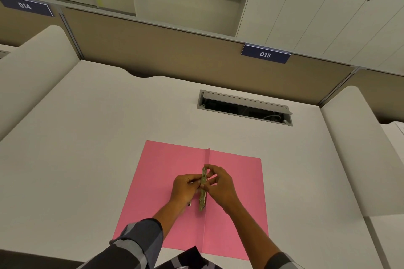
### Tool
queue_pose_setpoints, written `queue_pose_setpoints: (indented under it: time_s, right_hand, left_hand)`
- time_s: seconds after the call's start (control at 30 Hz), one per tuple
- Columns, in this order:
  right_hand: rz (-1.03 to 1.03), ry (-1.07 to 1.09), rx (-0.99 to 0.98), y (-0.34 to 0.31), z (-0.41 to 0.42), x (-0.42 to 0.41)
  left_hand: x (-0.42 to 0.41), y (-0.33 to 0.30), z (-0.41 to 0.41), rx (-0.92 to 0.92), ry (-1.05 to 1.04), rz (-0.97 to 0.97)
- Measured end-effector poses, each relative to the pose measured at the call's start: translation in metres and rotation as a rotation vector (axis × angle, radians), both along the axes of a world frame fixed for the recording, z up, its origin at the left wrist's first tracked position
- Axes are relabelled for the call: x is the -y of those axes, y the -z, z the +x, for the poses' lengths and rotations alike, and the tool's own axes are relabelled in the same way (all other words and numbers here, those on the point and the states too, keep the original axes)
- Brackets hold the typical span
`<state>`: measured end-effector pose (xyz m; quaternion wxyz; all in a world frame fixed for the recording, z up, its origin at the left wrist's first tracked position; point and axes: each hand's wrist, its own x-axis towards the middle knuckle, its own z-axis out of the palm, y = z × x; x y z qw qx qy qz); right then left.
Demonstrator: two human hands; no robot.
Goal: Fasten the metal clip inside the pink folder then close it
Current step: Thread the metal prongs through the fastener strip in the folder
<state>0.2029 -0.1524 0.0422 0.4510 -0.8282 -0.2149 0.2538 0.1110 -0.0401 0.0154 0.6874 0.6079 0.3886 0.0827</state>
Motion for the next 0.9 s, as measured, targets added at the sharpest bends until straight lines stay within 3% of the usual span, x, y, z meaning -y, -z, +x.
queue_pose_setpoints:
  time_s: [0.17, 0.53, 0.8, 0.9]
  right_hand:
    - [-0.044, 0.005, 0.018, 0.001, 0.001, -0.005]
    - [-0.324, -0.098, 0.077, 0.009, 0.005, -0.017]
    - [-0.374, -0.113, 0.103, 0.014, 0.003, -0.014]
    - [-0.363, -0.109, 0.105, 0.013, 0.001, -0.011]
  left_hand:
    - [-0.001, 0.000, -0.002, -0.037, 0.016, 0.026]
    - [-0.006, 0.010, -0.033, -0.114, 0.325, 0.577]
    - [0.001, 0.023, -0.051, -0.136, 0.628, 0.762]
    - [0.003, 0.025, -0.051, -0.116, 0.650, 0.790]
